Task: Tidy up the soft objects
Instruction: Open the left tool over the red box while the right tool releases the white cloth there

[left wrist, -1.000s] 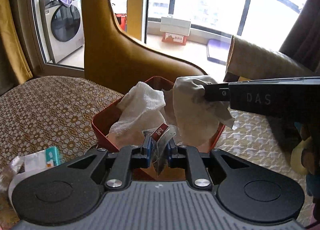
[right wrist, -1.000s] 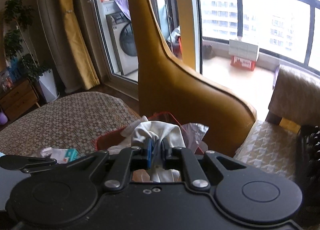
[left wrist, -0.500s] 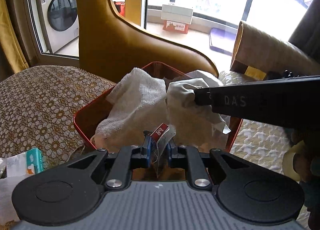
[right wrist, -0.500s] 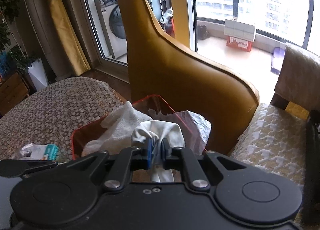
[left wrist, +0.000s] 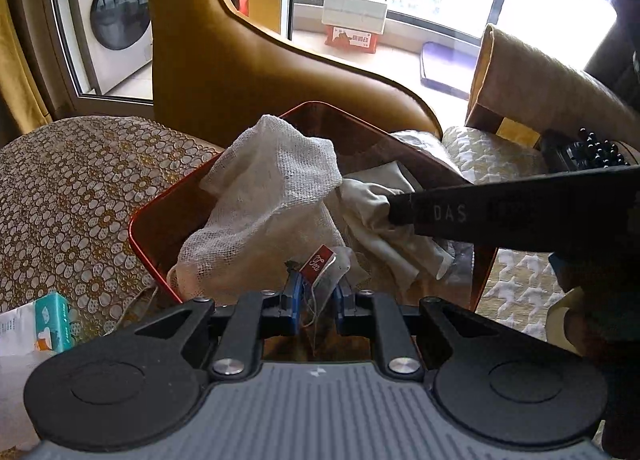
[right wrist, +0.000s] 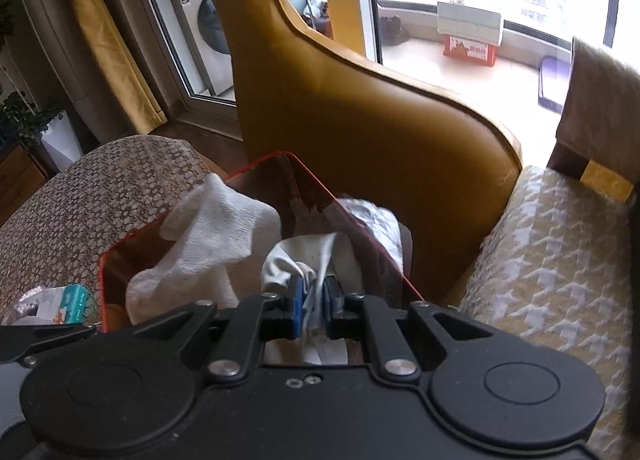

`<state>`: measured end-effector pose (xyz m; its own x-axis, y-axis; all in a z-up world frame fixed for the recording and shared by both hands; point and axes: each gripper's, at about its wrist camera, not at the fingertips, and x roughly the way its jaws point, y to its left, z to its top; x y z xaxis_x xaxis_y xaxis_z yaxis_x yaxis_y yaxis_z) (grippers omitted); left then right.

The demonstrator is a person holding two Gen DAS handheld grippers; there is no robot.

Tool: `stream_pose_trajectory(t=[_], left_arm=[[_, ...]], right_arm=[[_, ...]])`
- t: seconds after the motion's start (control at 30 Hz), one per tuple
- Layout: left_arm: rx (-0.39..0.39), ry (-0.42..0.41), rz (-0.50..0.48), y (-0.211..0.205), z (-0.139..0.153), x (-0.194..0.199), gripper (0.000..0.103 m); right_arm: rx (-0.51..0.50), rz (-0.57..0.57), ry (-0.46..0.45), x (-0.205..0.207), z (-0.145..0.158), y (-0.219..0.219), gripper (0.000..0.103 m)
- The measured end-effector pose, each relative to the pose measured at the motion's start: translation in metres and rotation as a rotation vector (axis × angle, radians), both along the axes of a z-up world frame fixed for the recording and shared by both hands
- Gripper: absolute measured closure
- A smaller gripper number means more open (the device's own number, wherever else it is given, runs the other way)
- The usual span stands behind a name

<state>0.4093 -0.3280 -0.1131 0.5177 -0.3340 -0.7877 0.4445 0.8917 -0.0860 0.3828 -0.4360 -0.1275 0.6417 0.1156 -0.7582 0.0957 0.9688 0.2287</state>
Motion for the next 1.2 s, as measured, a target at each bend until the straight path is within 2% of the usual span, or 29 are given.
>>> stream_pose_trajectory(t=[0.1, 0.23, 0.3, 0.33, 0.37, 0.53, 0.6, 0.67, 1.2], left_arm=[[-0.015, 0.008, -0.001, 0.002, 0.0, 0.0, 0.087], [-0.019, 0.008, -0.005, 0.004, 0.002, -0.002, 0.075], [-0.027, 0.004, -0.007, 0.005, 0.003, -0.004, 0.064], [-0.029, 0.002, -0.008, 0.005, 0.005, -0.005, 0.049], [-0.033, -0.008, -0.01, 0.006, 0.007, -0.007, 0.039], [-0.056, -0.024, -0.01, 0.013, 0.017, -0.013, 0.039], [-0.059, -0.033, -0.01, 0.016, 0.022, -0.017, 0.039], [-0.059, -0.048, -0.012, 0.019, 0.028, -0.023, 0.039], [-0.097, -0.143, 0.015, 0.062, 0.09, -0.08, 0.039]], right_arm=[[0.001, -0.005, 0.017, 0.001, -0.007, -0.001, 0.093], [0.003, -0.012, 0.029, 0.003, -0.013, -0.003, 0.092], [-0.004, -0.008, 0.033, 0.003, -0.013, -0.001, 0.091], [-0.005, -0.005, 0.034, 0.003, -0.013, 0.0, 0.09], [-0.004, 0.001, 0.036, 0.004, -0.012, 0.0, 0.087], [-0.008, 0.011, 0.039, 0.0, -0.004, 0.002, 0.078], [-0.006, 0.01, 0.031, -0.004, 0.001, 0.001, 0.066], [0.0, 0.012, 0.016, -0.009, 0.008, 0.0, 0.061], [0.014, 0.063, -0.091, -0.072, 0.07, 0.024, 0.055]])
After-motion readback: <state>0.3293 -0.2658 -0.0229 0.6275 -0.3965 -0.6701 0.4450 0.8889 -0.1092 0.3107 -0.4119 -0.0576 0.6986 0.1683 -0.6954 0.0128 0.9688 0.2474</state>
